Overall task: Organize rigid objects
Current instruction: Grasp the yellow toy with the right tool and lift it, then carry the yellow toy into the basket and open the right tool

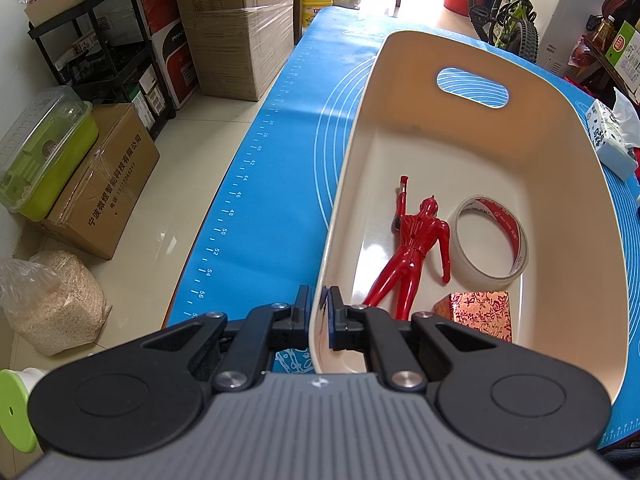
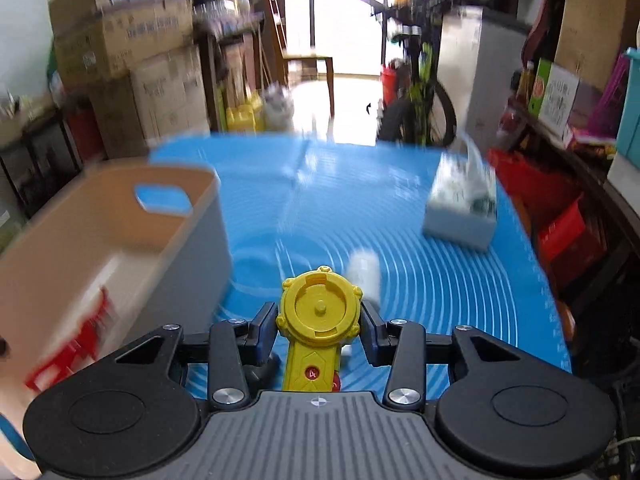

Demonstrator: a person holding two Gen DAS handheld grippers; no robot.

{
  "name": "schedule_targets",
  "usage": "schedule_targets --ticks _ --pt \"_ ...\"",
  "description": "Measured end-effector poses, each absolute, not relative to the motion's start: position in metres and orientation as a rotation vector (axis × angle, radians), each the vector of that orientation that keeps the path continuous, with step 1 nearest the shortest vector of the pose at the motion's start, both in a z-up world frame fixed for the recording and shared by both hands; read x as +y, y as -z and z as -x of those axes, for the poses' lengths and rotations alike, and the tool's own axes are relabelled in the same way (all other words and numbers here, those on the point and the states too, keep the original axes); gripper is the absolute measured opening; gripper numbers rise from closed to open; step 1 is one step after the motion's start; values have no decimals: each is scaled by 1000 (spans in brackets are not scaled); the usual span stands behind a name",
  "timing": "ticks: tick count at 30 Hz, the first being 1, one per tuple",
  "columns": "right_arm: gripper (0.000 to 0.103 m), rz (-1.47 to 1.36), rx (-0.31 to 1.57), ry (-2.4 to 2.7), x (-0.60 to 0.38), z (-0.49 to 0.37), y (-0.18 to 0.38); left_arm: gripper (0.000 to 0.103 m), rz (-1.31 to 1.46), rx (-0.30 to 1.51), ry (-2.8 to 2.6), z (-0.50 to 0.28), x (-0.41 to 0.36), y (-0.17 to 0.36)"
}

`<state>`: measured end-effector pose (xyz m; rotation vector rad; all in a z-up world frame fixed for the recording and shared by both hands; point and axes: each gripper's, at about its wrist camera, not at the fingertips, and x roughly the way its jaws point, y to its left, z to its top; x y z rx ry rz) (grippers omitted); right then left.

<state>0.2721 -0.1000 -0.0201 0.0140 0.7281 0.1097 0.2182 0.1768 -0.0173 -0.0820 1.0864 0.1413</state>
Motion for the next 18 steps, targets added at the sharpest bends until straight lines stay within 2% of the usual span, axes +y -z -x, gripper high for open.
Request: schedule_targets --ticks 10,18 --pt "49 -20 539 -226 -56 -258 -43 10 77 1085 -140 -217 175 19" --pt "49 29 539 -363 8 -260 -49 10 74 1085 -141 -217 175 19"
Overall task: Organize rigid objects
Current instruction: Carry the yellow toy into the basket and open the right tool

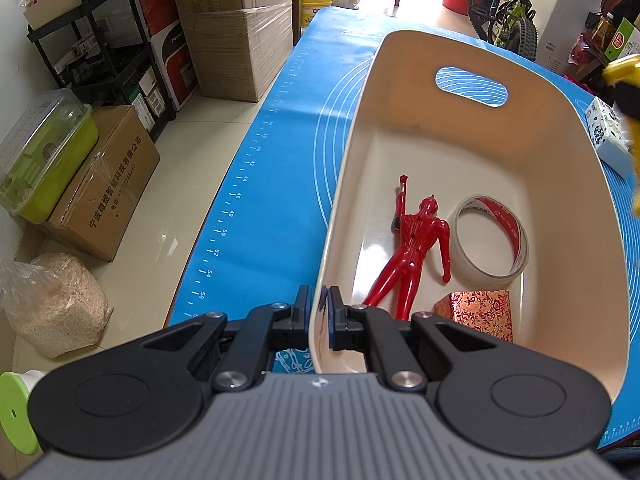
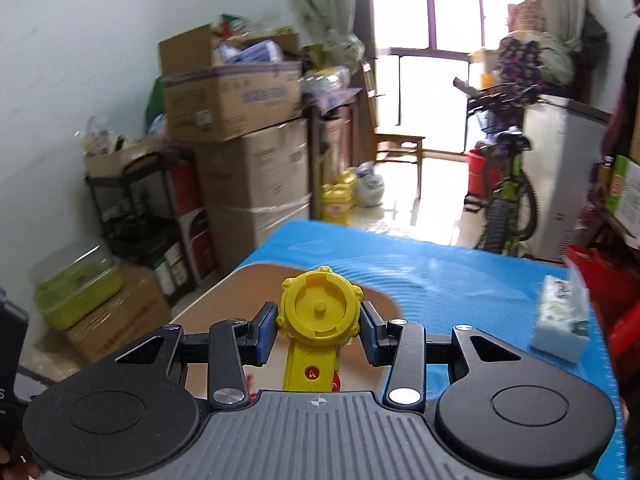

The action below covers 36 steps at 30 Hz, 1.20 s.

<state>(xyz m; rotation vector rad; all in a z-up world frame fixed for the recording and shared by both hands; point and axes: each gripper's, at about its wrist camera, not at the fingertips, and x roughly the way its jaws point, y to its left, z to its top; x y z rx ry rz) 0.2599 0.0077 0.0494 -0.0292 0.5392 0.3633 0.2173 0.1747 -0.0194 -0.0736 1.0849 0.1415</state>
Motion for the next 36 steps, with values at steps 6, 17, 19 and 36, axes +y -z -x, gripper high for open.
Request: schedule_targets --ticks 6,17,19,36 --pt "49 60 637 -407 47 -264 -20 10 72 1085 -142 -218 175 19" --pt "49 191 843 -471 93 -267 33 9 71 1085 -142 -218 175 19" --pt "49 208 883 -474 95 -269 39 10 72 1085 -142 -218 175 19" --pt "65 129 889 -451 72 -270 21 10 70 1086 -141 -219 175 18"
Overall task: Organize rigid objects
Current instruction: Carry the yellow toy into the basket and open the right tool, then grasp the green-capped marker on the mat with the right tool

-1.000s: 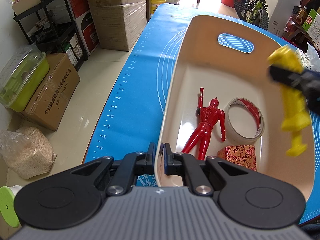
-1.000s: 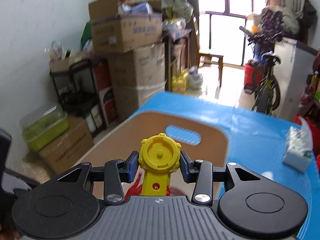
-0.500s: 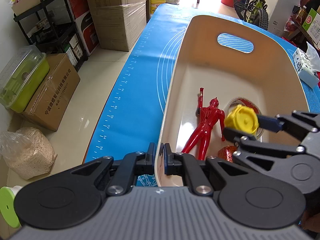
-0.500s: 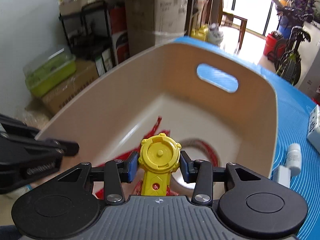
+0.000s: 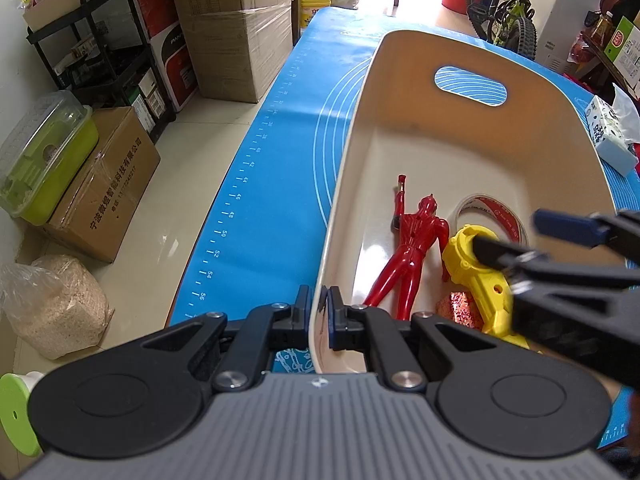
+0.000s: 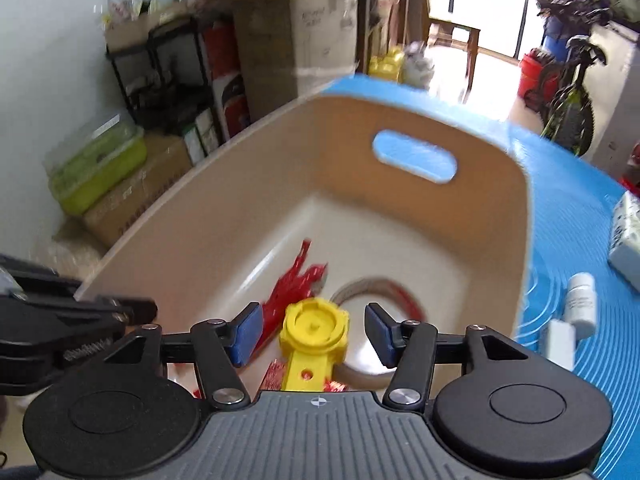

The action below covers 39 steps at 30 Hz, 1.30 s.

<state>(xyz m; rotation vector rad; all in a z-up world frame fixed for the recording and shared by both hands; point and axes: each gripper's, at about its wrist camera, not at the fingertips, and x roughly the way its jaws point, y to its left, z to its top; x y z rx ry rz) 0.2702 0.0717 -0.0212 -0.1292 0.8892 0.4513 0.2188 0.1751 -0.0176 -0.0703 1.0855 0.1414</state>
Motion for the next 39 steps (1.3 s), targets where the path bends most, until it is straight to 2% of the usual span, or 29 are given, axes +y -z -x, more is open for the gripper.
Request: schedule_targets --ticks 9,15,28,39 --pt "72 -17 731 -361 8 -255 -31 10 71 1086 -141 -219 175 18" --pt "74 -42 668 -259 -38 -249 -41 10 73 1087 -140 -219 174 18" --pt "74 -57 894 -107 -83 -254 44 10 72 1087 -142 -219 174 19" --pt "71 -13 998 -99 -74 -256 80 10 68 1088 -145 -218 173 19"
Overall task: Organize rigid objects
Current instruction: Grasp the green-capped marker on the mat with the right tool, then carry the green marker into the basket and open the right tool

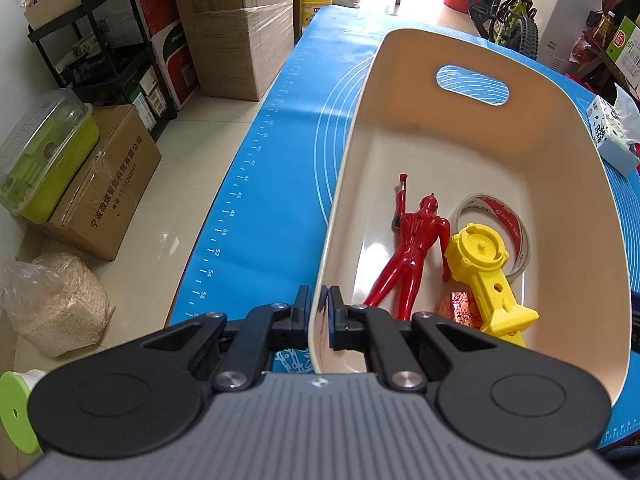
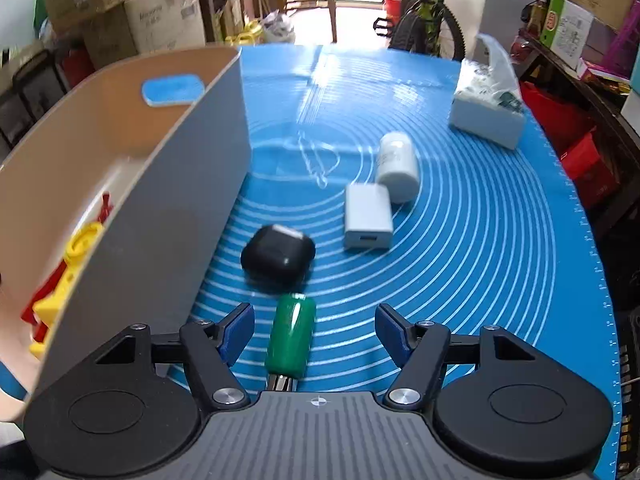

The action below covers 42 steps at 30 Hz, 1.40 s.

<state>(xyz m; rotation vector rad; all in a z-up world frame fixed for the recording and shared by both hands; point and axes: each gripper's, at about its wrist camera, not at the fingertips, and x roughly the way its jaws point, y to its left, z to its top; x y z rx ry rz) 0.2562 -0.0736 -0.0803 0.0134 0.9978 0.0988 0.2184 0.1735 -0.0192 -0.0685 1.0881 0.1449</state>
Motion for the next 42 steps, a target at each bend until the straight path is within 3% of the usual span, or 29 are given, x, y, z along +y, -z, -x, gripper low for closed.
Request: schedule_targets --ticks 6,10,13,15,22,42 --pt "60 -33 1041 -101 -74 -261 93 10 69 1088 -145 -219 174 19" --pt "57 -34 1064 -96 -73 -263 100 10 70 1089 -146 -219 174 19" --pt "39 -12 1054 -130 -68 -261 99 10 69 1088 -146 -219 174 19" --pt "33 3 1055 -142 -64 -260 98 10 69 1089 -146 -219 174 19" --pt "33 17 1010 -130 -67 -256 85 10 69 1088 -146 -219 174 19" --pt "33 20 627 -182 -31 -250 -21 10 67 1087 -146 -219 174 19"
